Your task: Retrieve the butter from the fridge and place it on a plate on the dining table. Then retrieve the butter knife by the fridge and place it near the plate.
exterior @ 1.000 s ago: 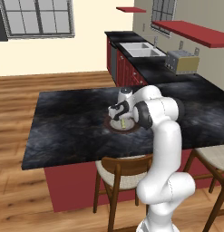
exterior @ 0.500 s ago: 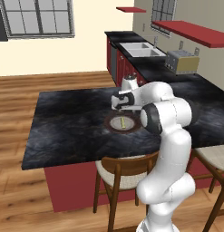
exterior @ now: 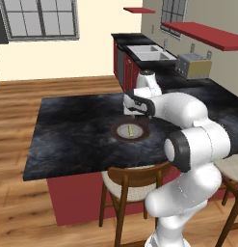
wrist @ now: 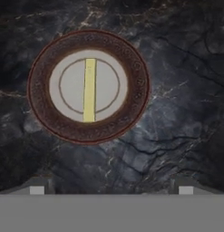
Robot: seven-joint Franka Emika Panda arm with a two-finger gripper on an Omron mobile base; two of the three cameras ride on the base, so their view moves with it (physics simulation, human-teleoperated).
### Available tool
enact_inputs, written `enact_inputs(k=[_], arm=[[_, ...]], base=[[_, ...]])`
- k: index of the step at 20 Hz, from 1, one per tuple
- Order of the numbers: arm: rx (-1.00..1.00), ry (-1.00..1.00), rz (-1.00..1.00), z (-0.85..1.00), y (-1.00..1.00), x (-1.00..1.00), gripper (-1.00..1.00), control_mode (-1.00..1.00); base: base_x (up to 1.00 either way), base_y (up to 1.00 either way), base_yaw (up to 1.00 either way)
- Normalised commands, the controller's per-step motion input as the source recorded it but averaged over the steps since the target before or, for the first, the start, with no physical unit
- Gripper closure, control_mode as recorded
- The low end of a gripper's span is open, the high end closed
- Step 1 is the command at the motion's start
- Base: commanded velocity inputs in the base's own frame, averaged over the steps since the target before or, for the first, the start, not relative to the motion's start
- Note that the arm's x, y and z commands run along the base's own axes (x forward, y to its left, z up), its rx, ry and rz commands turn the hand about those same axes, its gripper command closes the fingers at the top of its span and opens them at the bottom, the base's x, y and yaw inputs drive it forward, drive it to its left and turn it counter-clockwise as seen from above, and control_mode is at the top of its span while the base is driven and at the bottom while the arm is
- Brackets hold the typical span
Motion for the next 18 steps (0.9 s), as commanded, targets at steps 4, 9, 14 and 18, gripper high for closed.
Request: enact_inputs(k=[4,9,14,18], arm=[[0.0,0.02,0.1,0.27,0.0,-1.0,-1.0,-1.0],[-0.03,0.12,0.06,0.12,-0.01,-1.0,-1.0,-1.0],[-0.08,0.05,0.06,-0.02,-0.22,-1.0,-1.0,-1.0],[-0.07,0.24,-0.02,-0.18,-0.14,-0.91,-1.0,-1.0]], base=[[0.0,0.0,0.0],[0.0,0.0,0.0],[0.0,0.0,0.0],[0.0,0.0,0.0]])
